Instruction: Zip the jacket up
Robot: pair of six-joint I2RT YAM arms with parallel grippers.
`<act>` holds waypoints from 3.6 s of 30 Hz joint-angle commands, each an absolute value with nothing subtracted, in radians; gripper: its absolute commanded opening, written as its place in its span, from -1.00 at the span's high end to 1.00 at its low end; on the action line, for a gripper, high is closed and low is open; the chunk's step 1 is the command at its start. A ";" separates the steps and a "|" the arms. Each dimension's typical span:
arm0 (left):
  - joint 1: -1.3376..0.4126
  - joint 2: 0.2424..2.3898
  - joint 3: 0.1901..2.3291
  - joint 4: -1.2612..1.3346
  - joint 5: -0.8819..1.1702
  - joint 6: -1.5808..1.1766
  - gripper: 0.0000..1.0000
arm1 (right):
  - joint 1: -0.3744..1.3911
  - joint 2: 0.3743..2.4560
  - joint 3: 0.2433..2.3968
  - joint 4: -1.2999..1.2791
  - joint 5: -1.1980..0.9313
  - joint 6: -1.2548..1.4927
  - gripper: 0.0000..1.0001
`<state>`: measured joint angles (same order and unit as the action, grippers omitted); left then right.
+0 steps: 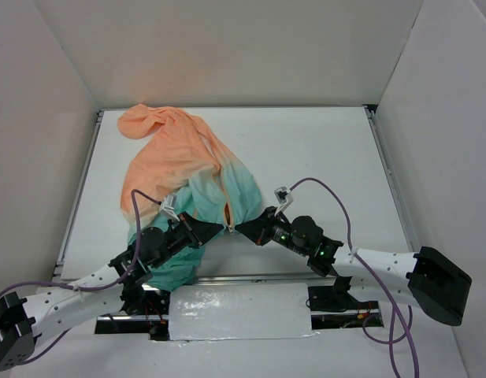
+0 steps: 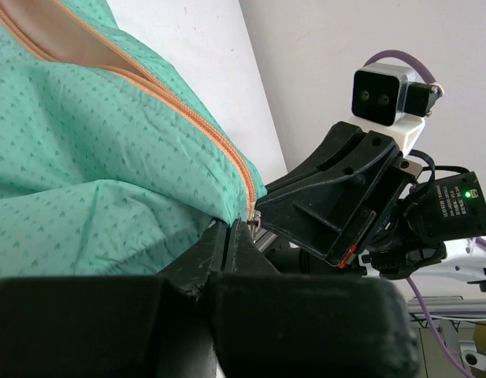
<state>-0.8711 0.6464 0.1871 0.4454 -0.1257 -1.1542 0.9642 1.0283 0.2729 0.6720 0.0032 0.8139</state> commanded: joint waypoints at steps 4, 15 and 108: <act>-0.868 0.652 0.229 0.497 -0.124 -1.135 1.00 | 0.960 1.008 0.282 0.730 0.005 0.801 1.00; -0.868 0.680 0.219 0.529 -0.097 -1.149 1.00 | 0.960 1.026 0.304 0.718 0.011 0.796 1.00; -0.899 1.525 0.104 1.055 0.140 -0.957 1.00 | 0.960 1.382 0.471 0.222 0.144 0.996 1.00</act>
<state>-0.8875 1.4712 0.1093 0.9958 0.0818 -0.9504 0.9699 1.3861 0.4583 0.1856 0.0681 0.9905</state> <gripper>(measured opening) 0.053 0.023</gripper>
